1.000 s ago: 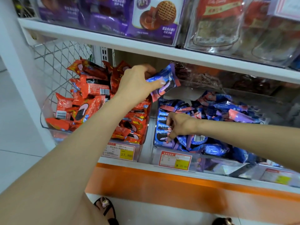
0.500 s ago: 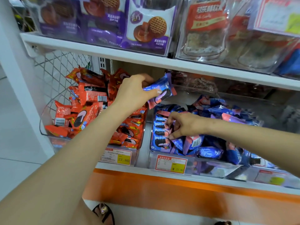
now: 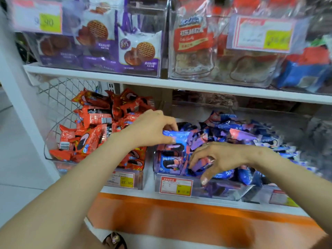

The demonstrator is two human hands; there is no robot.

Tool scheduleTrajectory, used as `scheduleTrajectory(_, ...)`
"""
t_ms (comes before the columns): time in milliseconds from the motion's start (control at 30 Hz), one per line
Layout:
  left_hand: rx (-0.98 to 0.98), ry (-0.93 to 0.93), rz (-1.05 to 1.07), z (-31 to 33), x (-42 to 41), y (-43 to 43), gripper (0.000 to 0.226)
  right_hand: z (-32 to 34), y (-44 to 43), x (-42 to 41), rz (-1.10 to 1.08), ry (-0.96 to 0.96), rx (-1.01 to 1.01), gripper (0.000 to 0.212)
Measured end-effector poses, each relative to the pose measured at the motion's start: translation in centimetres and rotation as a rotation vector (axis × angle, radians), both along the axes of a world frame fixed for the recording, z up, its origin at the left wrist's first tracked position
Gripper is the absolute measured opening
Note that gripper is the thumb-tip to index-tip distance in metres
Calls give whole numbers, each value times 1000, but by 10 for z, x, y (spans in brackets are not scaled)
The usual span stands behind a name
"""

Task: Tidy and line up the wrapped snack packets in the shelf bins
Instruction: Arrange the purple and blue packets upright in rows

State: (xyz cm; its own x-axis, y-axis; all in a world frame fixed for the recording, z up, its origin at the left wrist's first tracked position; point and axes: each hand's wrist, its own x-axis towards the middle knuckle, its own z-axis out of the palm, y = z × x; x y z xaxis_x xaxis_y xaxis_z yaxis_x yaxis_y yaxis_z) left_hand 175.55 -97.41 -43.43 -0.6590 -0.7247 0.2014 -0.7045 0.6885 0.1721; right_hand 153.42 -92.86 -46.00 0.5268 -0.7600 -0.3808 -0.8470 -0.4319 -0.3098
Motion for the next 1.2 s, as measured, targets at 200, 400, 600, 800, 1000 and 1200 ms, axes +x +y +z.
scheduleTrajectory(200,12,-391,-61,-12,-17,-3,37,4,0,-13,-11,-105,114,48)
scheduleTrajectory(400,21,-757,-178,-34,-50,-4,40,-3,0,-17,-2,-132,38,40)
scheduleTrajectory(600,80,-852,-154,-48,-61,-11,43,-4,0,-19,-1,-122,30,45)
scheduleTrajectory(800,96,-906,-146,-52,-65,-15,44,-2,0,-18,-1,-109,42,49)
scheduleTrajectory(1000,151,-723,-85,-27,-60,-13,42,-3,1,-19,-10,-120,49,52)
scheduleTrajectory(1200,271,-151,-23,-11,-28,-18,71,-2,0,-21,-30,-129,77,55)
